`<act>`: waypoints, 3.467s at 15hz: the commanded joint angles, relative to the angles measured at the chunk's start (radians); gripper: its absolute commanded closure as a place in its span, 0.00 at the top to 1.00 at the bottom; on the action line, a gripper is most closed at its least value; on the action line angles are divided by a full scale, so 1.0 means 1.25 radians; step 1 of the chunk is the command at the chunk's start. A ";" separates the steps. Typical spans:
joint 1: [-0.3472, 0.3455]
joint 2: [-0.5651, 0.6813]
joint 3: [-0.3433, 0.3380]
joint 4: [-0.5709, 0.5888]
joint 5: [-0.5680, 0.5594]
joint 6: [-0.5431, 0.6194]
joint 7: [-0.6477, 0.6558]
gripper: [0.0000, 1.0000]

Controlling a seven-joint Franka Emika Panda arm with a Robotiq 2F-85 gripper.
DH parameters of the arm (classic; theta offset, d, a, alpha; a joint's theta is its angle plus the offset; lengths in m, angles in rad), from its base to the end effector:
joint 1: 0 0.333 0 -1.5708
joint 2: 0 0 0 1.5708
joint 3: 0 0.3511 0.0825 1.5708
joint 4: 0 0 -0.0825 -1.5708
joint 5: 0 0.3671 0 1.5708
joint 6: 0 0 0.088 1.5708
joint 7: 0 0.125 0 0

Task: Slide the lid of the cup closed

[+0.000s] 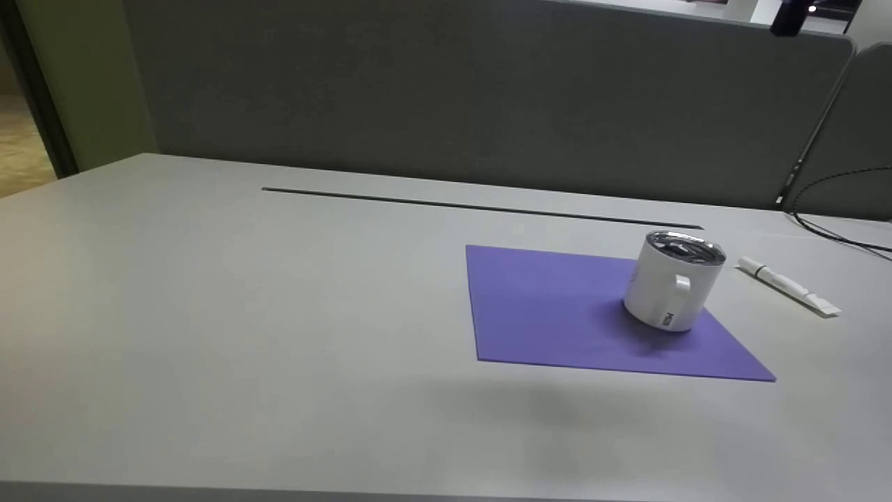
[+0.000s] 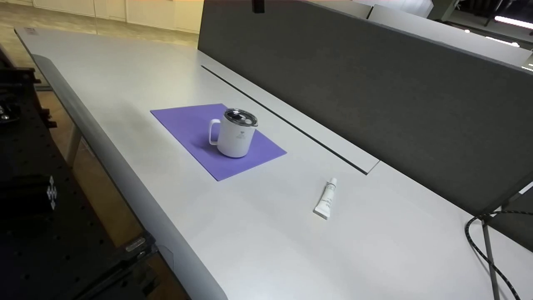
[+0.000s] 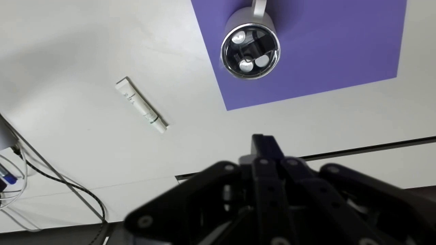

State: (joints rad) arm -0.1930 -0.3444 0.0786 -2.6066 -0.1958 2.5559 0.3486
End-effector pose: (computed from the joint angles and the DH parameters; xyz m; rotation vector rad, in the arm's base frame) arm 0.4124 -0.0460 0.4261 2.9463 -0.4697 0.4603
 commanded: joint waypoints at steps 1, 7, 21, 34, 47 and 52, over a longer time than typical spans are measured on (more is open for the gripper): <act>0.008 -0.002 -0.007 0.001 -0.003 -0.002 0.001 0.01; 0.008 -0.004 -0.007 0.001 -0.003 -0.002 0.001 0.01; 0.003 0.294 -0.067 0.040 -0.024 0.219 0.010 0.00; 0.090 0.472 -0.108 0.087 0.075 0.291 -0.174 0.00; 0.142 0.507 -0.164 0.106 0.069 0.265 -0.218 0.00; 0.149 0.516 -0.165 0.109 0.073 0.272 -0.215 0.00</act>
State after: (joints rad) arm -0.0256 0.2852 -0.1142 -2.4901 -0.0967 2.9008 0.0543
